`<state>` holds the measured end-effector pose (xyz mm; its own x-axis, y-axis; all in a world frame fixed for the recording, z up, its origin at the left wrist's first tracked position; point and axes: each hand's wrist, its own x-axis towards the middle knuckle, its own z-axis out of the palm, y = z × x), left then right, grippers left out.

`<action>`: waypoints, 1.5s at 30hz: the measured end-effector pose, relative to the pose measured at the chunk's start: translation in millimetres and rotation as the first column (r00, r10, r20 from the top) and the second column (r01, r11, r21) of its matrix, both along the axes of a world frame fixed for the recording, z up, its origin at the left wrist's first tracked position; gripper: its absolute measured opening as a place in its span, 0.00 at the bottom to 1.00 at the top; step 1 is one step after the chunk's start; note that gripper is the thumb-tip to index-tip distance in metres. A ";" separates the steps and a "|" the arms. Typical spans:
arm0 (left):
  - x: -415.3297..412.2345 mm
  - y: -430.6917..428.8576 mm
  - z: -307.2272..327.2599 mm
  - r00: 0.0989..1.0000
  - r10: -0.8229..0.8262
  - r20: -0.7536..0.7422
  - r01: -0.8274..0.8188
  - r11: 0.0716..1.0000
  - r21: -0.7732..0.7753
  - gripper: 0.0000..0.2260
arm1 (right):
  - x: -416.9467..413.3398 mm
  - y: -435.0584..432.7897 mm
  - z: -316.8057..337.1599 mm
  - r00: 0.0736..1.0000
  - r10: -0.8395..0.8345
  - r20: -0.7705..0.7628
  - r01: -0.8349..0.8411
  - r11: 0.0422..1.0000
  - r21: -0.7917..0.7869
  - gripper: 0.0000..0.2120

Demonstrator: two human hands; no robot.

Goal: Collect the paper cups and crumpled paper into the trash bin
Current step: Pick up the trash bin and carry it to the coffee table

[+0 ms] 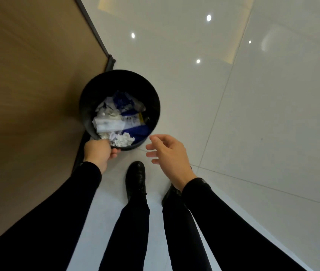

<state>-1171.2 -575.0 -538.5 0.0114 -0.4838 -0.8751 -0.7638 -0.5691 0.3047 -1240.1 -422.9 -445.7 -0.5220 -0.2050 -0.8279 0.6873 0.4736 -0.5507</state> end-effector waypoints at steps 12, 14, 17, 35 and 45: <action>-108.3 23.4 310.6 0.944 -0.148 -0.296 0.149 0.989 -0.018 0.11 | -106.2 27.2 240.7 0.957 -0.110 0.268 0.139 0.986 -0.091 0.21; -132.1 27.1 372.5 0.914 -0.215 -0.345 0.194 0.976 -0.095 0.10 | -128.5 34.0 294.3 0.948 -0.169 0.270 0.217 0.963 -0.161 0.15; -164.1 35.0 460.0 0.842 -0.338 -0.421 0.264 0.938 -0.226 0.10 | -158.9 45.2 368.9 0.949 -0.229 0.216 0.287 0.910 -0.298 0.09; -367.3 33.7 666.2 0.531 -0.562 -0.634 0.202 0.811 -0.549 0.08 | -379.6 97.3 585.1 0.915 -0.400 -0.049 0.344 0.840 -0.420 0.26; -599.0 -44.8 675.6 0.377 -0.611 -0.696 0.175 0.785 -0.594 0.07 | -589.0 16.8 604.0 0.854 -0.519 0.025 0.458 0.729 -0.508 0.24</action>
